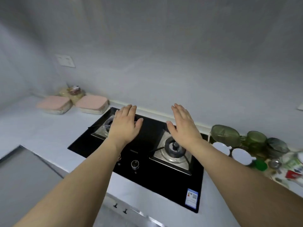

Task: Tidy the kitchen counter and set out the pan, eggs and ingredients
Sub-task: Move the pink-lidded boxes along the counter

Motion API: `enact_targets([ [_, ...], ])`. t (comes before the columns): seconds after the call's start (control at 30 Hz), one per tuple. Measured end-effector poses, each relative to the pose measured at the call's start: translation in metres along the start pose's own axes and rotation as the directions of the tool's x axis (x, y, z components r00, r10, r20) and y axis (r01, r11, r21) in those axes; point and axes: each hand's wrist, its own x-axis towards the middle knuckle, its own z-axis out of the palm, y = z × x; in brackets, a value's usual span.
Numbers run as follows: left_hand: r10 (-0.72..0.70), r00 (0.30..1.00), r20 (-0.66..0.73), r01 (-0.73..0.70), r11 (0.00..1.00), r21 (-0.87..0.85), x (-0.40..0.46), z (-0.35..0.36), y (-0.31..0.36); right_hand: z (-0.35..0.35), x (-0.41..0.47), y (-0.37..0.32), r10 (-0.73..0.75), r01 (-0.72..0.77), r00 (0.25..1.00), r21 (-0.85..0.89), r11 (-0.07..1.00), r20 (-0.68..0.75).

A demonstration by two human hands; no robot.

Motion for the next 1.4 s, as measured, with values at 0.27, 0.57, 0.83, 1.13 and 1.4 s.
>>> enact_targets([
  [0.27, -0.124, 0.991, -0.045, 0.127, 0.989, 0.075, -0.06, -0.061, -0.137, 0.07, 0.01, -0.134, -0.11, 0.108, 0.993, 0.066, 0.992, 0.034],
  [0.57, -0.312, 0.946, -0.094, 0.318, 0.946, 0.062, -0.113, -0.11, -0.251, 0.13, 0.032, -0.248, -0.231, 0.214, 0.966, 0.137, 0.967, 0.116],
  [0.83, -0.387, 0.917, -0.1, 0.393, 0.918, 0.05, -0.114, -0.124, -0.311, 0.168, 0.07, -0.302, -0.308, 0.288, 0.943, 0.152, 0.945, 0.127],
  [1.13, -0.414, 0.908, -0.066, 0.416, 0.908, 0.036, -0.054, -0.118, -0.374, 0.216, 0.151, -0.327, -0.32, 0.297, 0.937, 0.16, 0.941, 0.143],
  [1.4, -0.389, 0.918, -0.08, 0.391, 0.921, 0.002, 0.04, -0.12, -0.432, 0.25, 0.249, -0.345, -0.281, 0.251, 0.954, 0.228, 0.941, 0.107],
])
